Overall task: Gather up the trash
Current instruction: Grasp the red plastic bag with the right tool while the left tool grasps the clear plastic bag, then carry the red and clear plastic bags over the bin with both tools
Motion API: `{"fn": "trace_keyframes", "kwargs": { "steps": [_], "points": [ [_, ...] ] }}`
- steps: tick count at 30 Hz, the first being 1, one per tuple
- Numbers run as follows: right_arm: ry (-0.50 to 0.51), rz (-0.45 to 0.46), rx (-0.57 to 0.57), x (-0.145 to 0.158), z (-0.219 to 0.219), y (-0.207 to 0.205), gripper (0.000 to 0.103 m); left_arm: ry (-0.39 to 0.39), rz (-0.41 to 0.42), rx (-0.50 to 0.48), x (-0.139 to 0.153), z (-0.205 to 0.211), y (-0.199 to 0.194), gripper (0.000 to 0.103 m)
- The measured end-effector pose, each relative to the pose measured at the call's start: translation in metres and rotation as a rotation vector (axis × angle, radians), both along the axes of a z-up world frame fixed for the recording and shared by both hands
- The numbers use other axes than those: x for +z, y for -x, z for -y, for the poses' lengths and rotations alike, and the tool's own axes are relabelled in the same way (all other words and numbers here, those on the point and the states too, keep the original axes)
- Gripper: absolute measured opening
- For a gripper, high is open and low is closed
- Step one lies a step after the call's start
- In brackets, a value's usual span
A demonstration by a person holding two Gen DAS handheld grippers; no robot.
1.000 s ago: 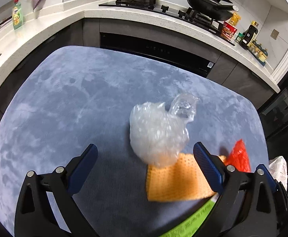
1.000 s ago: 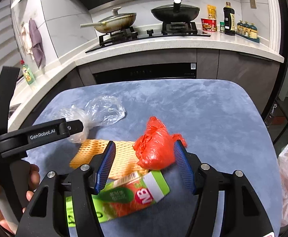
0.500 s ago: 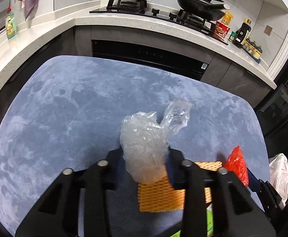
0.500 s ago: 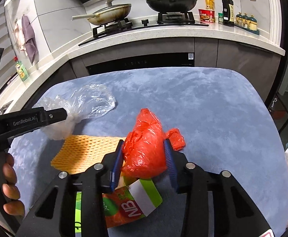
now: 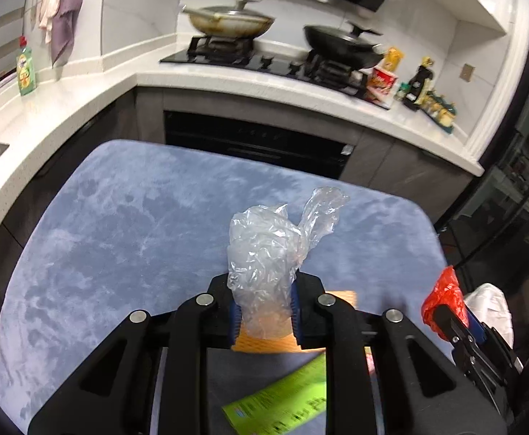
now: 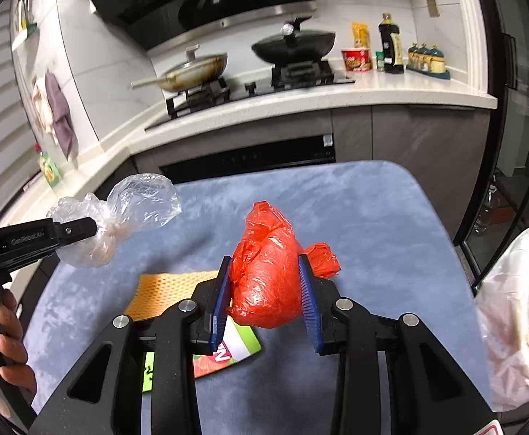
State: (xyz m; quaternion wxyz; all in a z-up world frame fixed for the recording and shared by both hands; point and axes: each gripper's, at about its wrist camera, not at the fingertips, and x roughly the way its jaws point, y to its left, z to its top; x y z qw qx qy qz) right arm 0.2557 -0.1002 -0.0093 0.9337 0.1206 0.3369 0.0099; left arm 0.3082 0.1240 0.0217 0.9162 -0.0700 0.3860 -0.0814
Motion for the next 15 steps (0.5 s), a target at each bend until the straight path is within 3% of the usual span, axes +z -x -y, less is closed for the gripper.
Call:
{"fn": "trace_keyframes", "kwargs": {
  "steps": [7,15],
  "points": [
    [-0.020,0.082,-0.036,0.038,0.028,0.036,0.033,-0.006,0.063,-0.108,0.035,0.048,0.038,0.020],
    [-0.013,0.155,-0.117,0.071,0.080,0.082,0.033,-0.012,0.096,-0.254,0.052,0.124,0.077,0.020]
  ]
}}
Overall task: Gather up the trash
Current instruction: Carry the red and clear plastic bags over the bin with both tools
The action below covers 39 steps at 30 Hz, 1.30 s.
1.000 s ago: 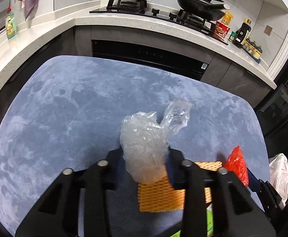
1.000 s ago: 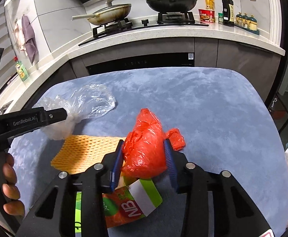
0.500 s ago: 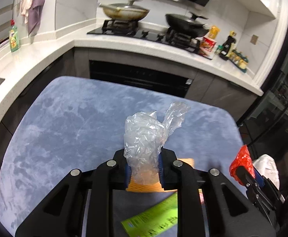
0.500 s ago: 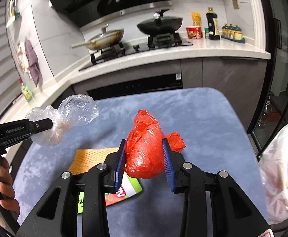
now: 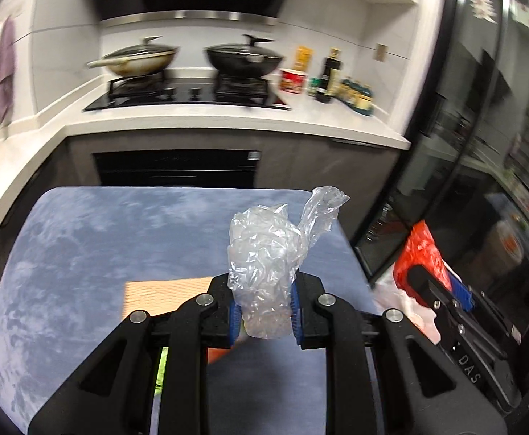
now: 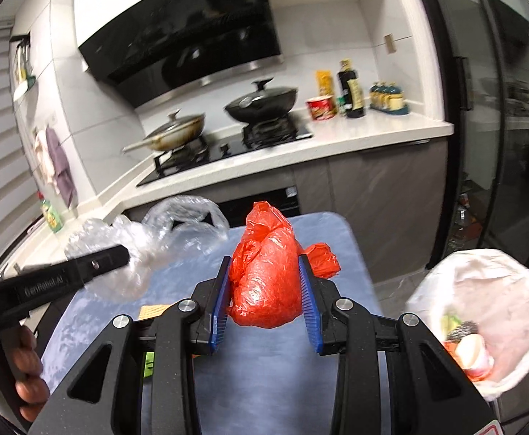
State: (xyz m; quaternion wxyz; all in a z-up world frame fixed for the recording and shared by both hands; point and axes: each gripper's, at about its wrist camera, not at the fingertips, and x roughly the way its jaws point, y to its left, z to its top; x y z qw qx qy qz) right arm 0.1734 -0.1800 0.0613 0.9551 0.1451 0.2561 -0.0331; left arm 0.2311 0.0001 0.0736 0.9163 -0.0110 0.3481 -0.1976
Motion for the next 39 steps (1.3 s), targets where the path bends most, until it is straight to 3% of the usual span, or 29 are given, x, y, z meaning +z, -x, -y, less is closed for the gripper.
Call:
{"fn": "trace_keyframes", "kwargs": {
  "steps": [9,21,39],
  "points": [
    [0.021,0.014,-0.139,0.007,0.074,0.047,0.034,-0.027,-0.001,-0.165,-0.004,0.098,0.034,0.020],
    [0.020,-0.055,-0.339,-0.027,0.168,0.087,0.034,-0.115,-0.057,-0.359,-0.049,0.217,0.063,0.021],
    [-0.032,-0.146,-0.456,-0.079,0.234,0.096,0.035,-0.211,-0.106,-0.430,-0.094,0.294,0.060,0.022]
  ]
}}
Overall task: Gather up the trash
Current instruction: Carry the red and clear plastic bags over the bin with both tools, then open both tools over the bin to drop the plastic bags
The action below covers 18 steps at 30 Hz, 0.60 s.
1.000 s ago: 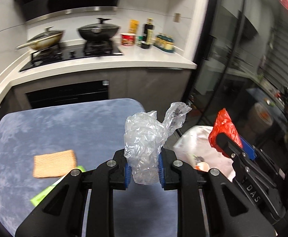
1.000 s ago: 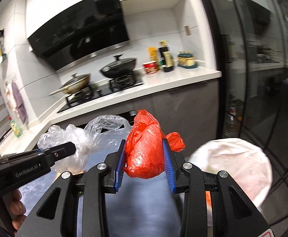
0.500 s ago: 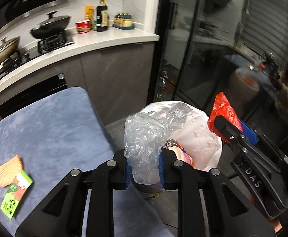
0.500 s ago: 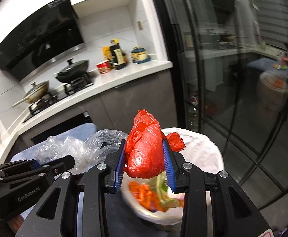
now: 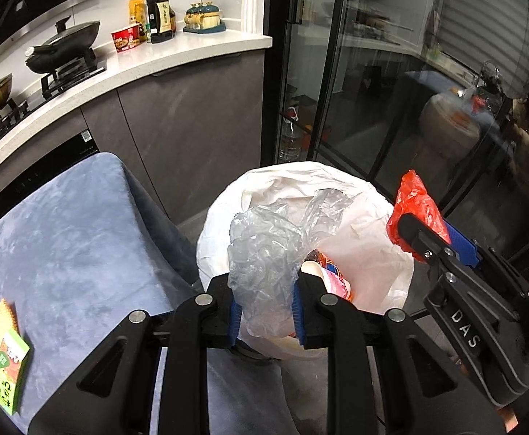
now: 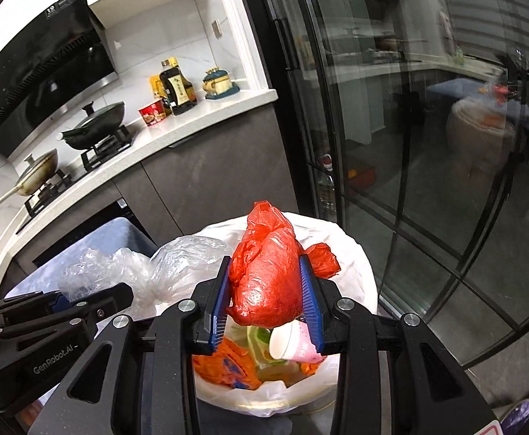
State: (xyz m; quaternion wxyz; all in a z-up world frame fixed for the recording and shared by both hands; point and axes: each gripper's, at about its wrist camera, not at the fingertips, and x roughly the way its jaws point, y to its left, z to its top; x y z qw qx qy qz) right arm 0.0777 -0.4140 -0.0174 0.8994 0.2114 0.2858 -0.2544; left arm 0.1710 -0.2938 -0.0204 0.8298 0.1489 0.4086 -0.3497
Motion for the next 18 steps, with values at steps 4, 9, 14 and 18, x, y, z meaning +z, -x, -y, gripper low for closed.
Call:
{"fn": "trace_keyframes", "kwargs": {
  "steps": [4,9,14,18],
  "points": [
    [0.000,-0.009,-0.007,-0.005,0.004,-0.001,0.037,-0.009,-0.007,-0.002,-0.006,0.007,-0.002,0.023],
    [0.017,-0.015,-0.002,-0.005,0.001,-0.006,0.046,-0.016,0.000,-0.004,-0.009,0.013,-0.002,0.045],
    [-0.001,0.005,-0.029,-0.004,0.004,-0.002,0.047,-0.010,-0.008,0.012,-0.010,0.010,-0.006,0.056],
    [-0.004,0.025,-0.034,0.001,0.003,0.000,0.049,-0.021,0.029,0.006,-0.008,0.008,-0.002,0.065]
  ]
}}
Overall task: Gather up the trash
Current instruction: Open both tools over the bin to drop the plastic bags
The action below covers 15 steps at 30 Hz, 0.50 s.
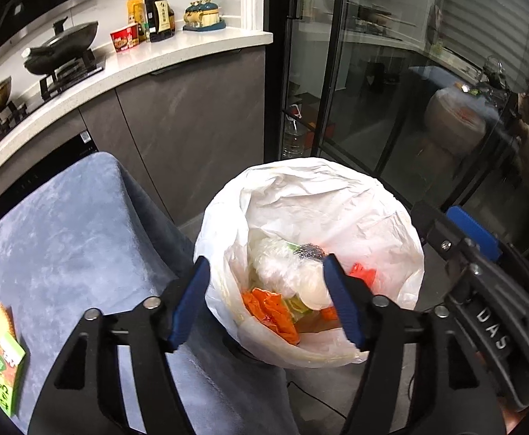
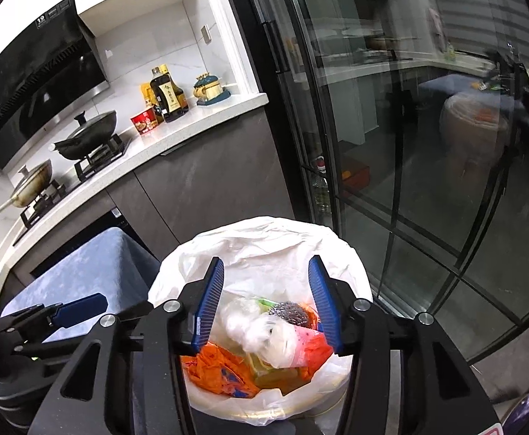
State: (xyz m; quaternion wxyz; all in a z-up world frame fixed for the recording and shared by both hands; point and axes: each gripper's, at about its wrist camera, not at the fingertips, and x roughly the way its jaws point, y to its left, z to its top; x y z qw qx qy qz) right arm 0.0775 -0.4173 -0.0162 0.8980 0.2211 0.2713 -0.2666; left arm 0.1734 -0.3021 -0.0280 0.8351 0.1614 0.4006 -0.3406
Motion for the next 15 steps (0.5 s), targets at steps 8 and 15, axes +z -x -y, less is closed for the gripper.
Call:
{"fn": "trace_keyframes", "kwargs": {
  "steps": [8,15],
  "points": [
    [0.013,0.033,0.006,0.017,-0.012,0.002,0.050,0.012,0.020,0.015,0.010,-0.012,0.002,0.068],
    [0.027,0.056,0.064,0.033,-0.041,0.001,0.050,0.052,0.041,0.100,0.027,-0.067,-0.007,0.076]
  ]
}}
